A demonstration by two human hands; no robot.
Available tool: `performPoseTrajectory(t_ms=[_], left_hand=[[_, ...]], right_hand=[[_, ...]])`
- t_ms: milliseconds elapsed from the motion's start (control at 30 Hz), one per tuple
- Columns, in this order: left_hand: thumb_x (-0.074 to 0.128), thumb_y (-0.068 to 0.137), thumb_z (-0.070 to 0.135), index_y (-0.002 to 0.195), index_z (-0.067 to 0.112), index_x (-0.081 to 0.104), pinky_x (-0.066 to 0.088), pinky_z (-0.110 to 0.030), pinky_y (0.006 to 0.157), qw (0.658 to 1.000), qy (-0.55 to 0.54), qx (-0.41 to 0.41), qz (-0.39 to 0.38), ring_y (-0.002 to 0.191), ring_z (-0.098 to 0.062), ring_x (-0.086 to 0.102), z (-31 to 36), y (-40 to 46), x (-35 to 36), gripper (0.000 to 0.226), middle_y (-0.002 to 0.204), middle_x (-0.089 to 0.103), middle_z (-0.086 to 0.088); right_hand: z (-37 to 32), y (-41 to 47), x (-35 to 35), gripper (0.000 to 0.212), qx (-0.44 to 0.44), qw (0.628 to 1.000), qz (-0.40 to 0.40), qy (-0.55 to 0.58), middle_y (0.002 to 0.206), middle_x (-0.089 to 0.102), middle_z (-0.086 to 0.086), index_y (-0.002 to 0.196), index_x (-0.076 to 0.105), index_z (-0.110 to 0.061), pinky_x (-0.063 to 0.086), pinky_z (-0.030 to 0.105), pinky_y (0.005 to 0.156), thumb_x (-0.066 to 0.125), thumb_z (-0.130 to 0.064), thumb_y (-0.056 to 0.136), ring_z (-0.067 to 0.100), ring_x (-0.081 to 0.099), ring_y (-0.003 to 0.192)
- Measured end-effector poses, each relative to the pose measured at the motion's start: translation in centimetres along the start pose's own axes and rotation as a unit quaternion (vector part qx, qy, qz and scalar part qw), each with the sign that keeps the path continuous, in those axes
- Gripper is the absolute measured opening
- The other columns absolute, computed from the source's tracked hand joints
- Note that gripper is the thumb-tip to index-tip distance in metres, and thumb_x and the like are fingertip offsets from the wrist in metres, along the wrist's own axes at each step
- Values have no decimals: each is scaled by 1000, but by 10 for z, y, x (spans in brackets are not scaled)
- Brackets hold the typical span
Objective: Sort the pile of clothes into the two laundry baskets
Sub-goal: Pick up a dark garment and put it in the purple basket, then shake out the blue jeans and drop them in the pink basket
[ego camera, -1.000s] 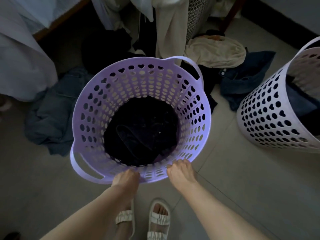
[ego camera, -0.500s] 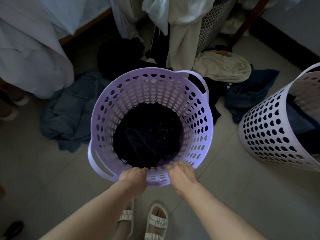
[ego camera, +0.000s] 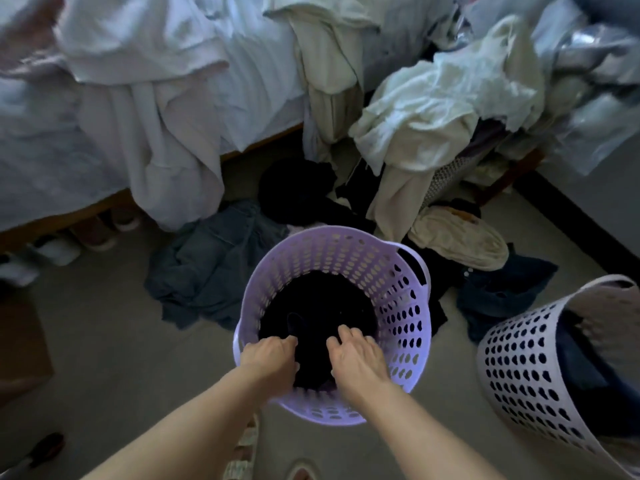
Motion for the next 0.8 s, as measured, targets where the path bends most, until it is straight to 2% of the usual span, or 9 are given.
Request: performPoseTrajectory(t_ms=[200, 333, 500, 667, 800], left_hand=[[43, 94, 34, 129, 19, 43, 39, -38, 97, 996, -48, -36, 59, 124, -27, 49, -67, -11, -51, 38, 134, 50, -5], [47, 92, 34, 134, 20, 41, 39, -40, 98, 991, -88, -66, 75, 124, -26, 47, -132, -2, -71, 45, 133, 45, -4], [50, 92, 28, 138, 20, 35, 37, -40, 99, 986, -123, -84, 74, 123, -26, 46, -224, 25, -91, 49, 133, 42, -4], [47, 93, 33, 140, 22, 32, 35, -44, 102, 989, -117, -72, 57, 128, -28, 41, -311, 57, -107, 50, 139, 39, -5], [49, 92, 34, 141, 26, 28, 35, -43, 102, 993, -92, -71, 36, 128, -28, 40, -365, 88, -109, 54, 140, 38, -5]], right_hand=[[-54, 35, -51, 34, -38, 999, 20, -26, 136, 38, 14, 130, 42, -8, 32, 41, 103, 41, -13, 96, 32, 37, 125], [-99, 75, -66, 35, -54, 997, 12, -44, 139, 36, 14, 131, 41, -9, 30, 41, 104, 41, -14, 96, 31, 35, 128], [-165, 140, -75, 32, -58, 997, -4, -48, 134, 40, 13, 129, 41, -10, 31, 40, 101, 37, -17, 97, 31, 37, 126], [-228, 212, -77, 31, -44, 998, -28, -25, 129, 44, 14, 123, 44, -9, 36, 41, 95, 47, -15, 93, 32, 42, 122], [-247, 263, -77, 33, -14, 1000, -17, 0, 130, 43, 10, 126, 42, -11, 36, 37, 96, 46, -15, 93, 29, 41, 122]])
Point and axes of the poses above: each hand's wrist, its own y-axis towards the middle knuckle, its own x-axis out of the palm, z = x × y, the point moved 9 cm from there along y, towards the middle knuckle
